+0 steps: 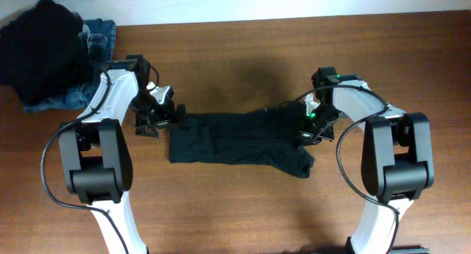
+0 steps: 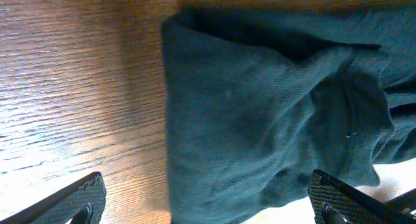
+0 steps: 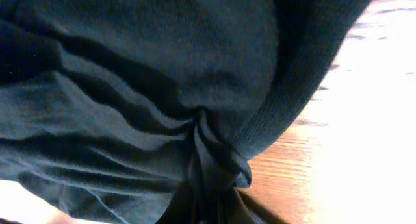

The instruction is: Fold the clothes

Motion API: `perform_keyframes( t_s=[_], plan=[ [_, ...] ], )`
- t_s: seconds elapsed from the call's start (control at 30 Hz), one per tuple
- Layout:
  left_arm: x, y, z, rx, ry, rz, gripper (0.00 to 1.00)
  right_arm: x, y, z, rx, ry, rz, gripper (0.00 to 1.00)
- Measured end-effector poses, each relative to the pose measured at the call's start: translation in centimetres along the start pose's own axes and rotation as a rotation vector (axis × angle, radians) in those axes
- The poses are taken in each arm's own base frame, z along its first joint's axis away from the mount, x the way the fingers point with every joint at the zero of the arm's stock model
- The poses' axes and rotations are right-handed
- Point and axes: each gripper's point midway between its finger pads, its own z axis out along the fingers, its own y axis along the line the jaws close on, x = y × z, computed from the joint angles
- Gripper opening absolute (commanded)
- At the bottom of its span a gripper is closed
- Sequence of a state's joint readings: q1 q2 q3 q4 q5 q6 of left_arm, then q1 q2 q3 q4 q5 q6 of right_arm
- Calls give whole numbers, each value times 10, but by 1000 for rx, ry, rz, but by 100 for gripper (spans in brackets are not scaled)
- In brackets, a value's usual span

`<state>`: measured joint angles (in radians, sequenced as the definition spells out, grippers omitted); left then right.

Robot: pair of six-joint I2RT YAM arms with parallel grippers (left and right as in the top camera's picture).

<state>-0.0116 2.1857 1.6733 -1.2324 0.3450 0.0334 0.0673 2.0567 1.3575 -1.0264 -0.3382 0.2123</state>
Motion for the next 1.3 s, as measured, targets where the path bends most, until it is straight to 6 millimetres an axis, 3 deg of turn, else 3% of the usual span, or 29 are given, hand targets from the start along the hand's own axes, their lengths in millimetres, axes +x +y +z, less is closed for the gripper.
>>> perform_keyframes(
  t_s=[0.13, 0.33, 0.57, 0.83, 1.3],
  plan=[
    [0, 0, 0, 0, 0, 0, 99, -1, -9, -3, 32, 1, 30, 4],
    [-2, 0, 0, 0, -6, 2, 99, -2, -38, -16, 111, 12, 107, 4],
    [-4, 0, 0, -1, -14, 5, 99, -10, -60, -49, 224, -4, 177, 4],
    [-4, 0, 0, -2, -15, 5, 99, -25, -49, -82, 250, -71, 186, 4],
    [-4, 0, 0, -2, -15, 5, 99, -22, -23, -76, 265, -73, 151, 4]
  ],
)
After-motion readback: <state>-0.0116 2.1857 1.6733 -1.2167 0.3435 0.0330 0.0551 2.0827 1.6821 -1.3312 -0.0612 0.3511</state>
